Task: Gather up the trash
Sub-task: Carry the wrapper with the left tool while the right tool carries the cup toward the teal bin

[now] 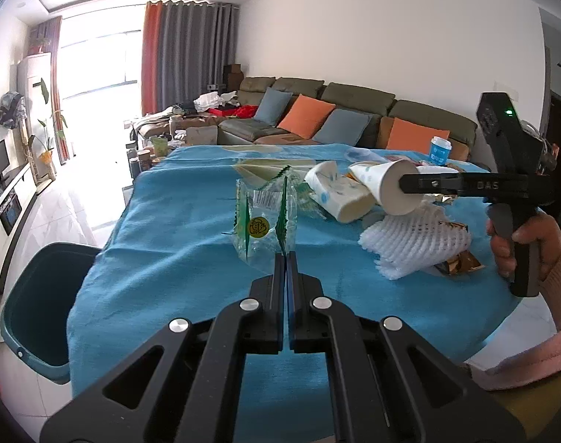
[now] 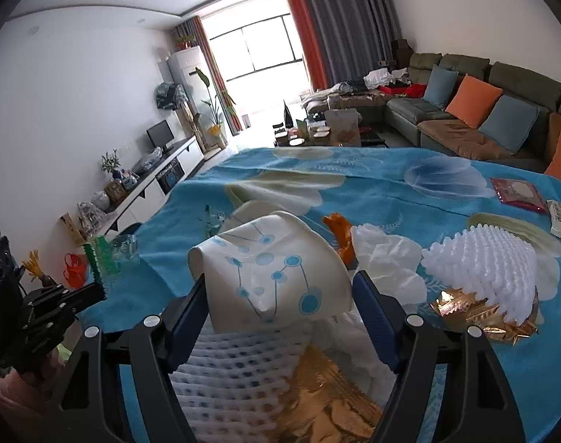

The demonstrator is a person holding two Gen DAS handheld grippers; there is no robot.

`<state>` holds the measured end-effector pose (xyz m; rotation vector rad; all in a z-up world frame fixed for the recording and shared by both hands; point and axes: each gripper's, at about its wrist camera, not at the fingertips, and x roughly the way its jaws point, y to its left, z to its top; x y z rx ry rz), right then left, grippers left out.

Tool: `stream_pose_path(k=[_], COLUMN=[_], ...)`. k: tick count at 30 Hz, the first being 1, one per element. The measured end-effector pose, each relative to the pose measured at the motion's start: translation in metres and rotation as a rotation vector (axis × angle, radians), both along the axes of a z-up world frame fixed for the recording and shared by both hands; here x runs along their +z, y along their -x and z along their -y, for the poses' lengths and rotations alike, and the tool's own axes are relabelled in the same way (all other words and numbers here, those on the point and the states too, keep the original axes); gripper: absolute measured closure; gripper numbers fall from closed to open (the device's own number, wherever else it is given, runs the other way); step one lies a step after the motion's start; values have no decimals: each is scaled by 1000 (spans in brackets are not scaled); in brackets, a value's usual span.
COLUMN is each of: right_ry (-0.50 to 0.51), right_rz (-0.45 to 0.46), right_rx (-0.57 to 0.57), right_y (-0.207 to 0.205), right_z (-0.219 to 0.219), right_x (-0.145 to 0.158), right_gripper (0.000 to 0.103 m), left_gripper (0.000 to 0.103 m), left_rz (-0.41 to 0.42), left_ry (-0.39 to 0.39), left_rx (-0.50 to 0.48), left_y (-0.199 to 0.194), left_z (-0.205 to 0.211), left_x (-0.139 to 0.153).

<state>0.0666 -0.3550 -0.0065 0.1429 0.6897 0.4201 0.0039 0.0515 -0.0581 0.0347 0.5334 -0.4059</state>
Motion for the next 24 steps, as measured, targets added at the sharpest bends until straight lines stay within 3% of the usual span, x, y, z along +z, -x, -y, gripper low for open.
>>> stream_pose_path(k=[3, 4, 6, 10, 15, 24], right_ry=[-20, -23, -44, -18, 33, 95], right_rz=[22, 33, 27, 29, 13, 59], right_rx=[7, 9, 34, 53, 66, 40], right_y=[5, 7, 7, 3, 0, 11], right_z=[-2, -4, -9, -26, -44, -47], right_x=[8, 11, 16, 17, 9, 13], right_gripper=[29, 39, 89, 68, 69, 87], left_gripper=[101, 101, 101, 101, 101, 101], left_rz=[6, 8, 11, 13, 5, -6], left_ry=[4, 4, 3, 10, 17, 19], left_rx=[16, 22, 36, 69, 100, 98], left_y=[0, 0, 1, 1, 4, -1], left_z=[-7, -9, -15, -27, -39, -41], left_x=[3, 3, 3, 4, 1, -4])
